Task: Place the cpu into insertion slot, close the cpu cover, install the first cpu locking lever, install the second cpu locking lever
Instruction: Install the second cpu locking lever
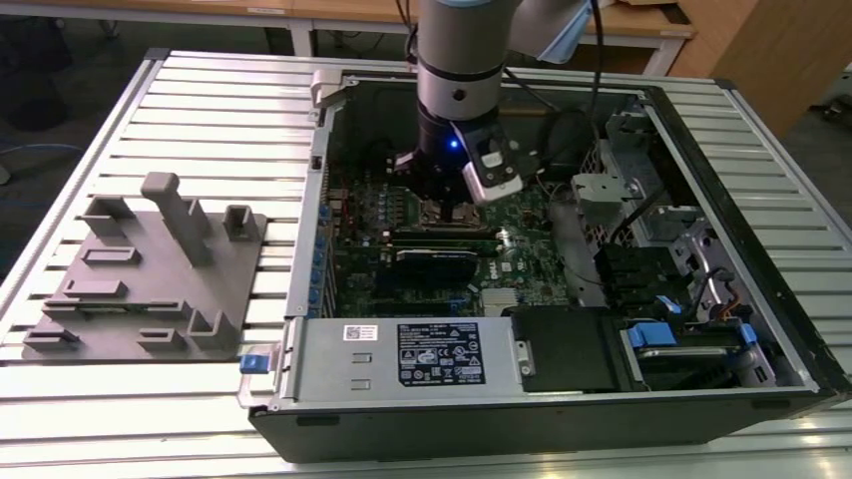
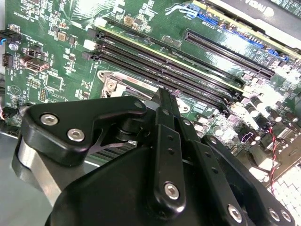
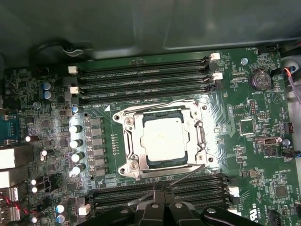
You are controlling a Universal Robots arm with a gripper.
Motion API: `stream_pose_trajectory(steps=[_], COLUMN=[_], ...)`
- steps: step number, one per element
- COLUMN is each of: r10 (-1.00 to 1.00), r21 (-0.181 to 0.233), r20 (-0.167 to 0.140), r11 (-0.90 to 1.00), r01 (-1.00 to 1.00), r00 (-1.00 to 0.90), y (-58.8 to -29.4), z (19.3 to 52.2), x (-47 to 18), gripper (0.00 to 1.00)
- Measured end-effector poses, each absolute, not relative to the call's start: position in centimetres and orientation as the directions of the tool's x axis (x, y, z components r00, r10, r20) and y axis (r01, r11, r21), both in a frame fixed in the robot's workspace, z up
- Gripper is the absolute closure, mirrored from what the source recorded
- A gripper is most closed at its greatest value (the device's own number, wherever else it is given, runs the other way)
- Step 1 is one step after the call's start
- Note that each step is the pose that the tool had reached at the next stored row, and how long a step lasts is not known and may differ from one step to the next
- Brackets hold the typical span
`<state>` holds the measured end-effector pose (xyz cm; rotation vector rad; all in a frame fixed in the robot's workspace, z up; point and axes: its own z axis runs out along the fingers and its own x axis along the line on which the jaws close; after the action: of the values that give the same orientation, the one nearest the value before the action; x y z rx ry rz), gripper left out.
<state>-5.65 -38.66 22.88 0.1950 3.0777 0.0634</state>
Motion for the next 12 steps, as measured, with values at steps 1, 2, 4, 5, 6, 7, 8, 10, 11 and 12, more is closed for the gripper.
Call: stream_pose_trajectory(steps=[1, 2, 4, 5, 6, 7, 8, 10, 11, 12], r10=[0.127, 0.127, 0.127, 0.127, 0.127, 0.127, 0.127, 0.127, 0.127, 0.127], r21=[0.045, 0.045, 0.044, 0.044, 0.045, 0.045, 0.045, 0.045, 0.045, 0.045], r20=[-0.055, -0.055, -0.055, -0.055, -0.055, -0.055, -0.055, -0.055, -0.056, -0.056], r11=[0.991, 0.991, 0.991, 0.991, 0.991, 0.991, 0.991, 0.991, 0.991, 0.991], r01=[0.125, 0.125, 0.125, 0.125, 0.125, 0.125, 0.125, 0.125, 0.125, 0.125], r00=[-0.99, -0.99, -0.99, -0.99, -0.99, -0.99, -0.99, -0.99, -0.99, -0.99], y=[-38.67, -38.67, -38.67, -38.67, -38.66, -38.66, -38.66, -38.67, -38.66, -38.66], z=[22.82, 22.77, 22.76, 22.76, 22.75, 22.75, 22.75, 22.74, 22.72, 22.66], x=[-5.67, -5.7, -5.71, -5.7, -5.7, -5.71, -5.71, -5.71, -5.71, -5.7], gripper=[0.89, 0.89, 0.89, 0.89, 0.89, 0.89, 0.89, 0.89, 0.89, 0.89])
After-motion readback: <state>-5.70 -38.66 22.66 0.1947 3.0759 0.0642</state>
